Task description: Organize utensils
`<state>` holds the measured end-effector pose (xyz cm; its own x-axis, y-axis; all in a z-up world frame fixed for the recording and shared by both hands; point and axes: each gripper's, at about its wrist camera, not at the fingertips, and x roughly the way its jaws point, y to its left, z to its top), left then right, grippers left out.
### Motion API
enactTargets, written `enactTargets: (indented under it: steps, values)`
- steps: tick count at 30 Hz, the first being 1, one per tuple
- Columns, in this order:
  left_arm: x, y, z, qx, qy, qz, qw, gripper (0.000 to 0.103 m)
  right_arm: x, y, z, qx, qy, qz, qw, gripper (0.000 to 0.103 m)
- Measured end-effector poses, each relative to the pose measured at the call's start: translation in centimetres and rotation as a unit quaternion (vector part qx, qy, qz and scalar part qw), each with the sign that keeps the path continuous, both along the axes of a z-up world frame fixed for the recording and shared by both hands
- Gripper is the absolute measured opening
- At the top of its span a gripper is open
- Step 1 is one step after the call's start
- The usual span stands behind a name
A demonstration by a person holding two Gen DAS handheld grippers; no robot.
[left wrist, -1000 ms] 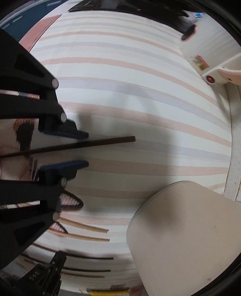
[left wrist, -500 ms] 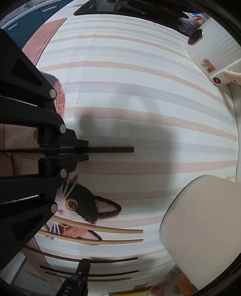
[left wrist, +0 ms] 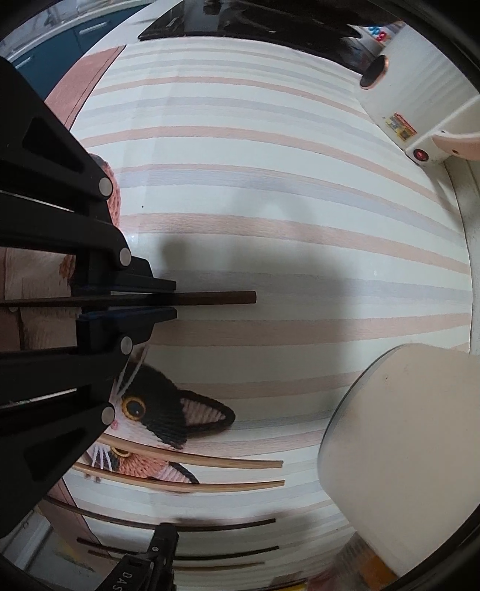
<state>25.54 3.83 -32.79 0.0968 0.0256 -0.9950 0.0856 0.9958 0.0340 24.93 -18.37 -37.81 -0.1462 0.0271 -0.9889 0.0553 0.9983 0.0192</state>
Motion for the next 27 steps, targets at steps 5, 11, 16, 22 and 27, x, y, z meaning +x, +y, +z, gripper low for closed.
enactTargets:
  steps: [5, 11, 16, 22, 27]
  values:
    - [-0.2, -1.6, 0.1, 0.020, -0.015, -0.006, 0.9997, 0.004, -0.8, 1.1, 0.2, -0.019, -0.025, 0.011, 0.999, 0.006]
    - [-1.4, -1.9, 4.6, 0.006, -0.076, 0.004, 0.9971, 0.004, -2.3, 1.2, 3.1, -0.008, -0.086, 0.002, 0.996, 0.005]
    - [-1.7, -1.6, 9.8, -0.003, -0.139, 0.008, 0.9902, 0.004, -2.9, 1.4, 7.2, -0.011, -0.157, 0.009, 0.988, 0.005]
    - [-1.8, 0.0, 14.4, -0.020, -0.192, 0.021, 0.9809, 0.004, -3.0, 0.3, 12.1, -0.005, -0.229, 0.007, 0.973, 0.005]
    - [-2.1, 0.9, 17.3, -0.026, -0.224, 0.026, 0.9738, 0.004, -2.4, -0.9, 15.2, -0.004, -0.272, 0.001, 0.962, 0.005]
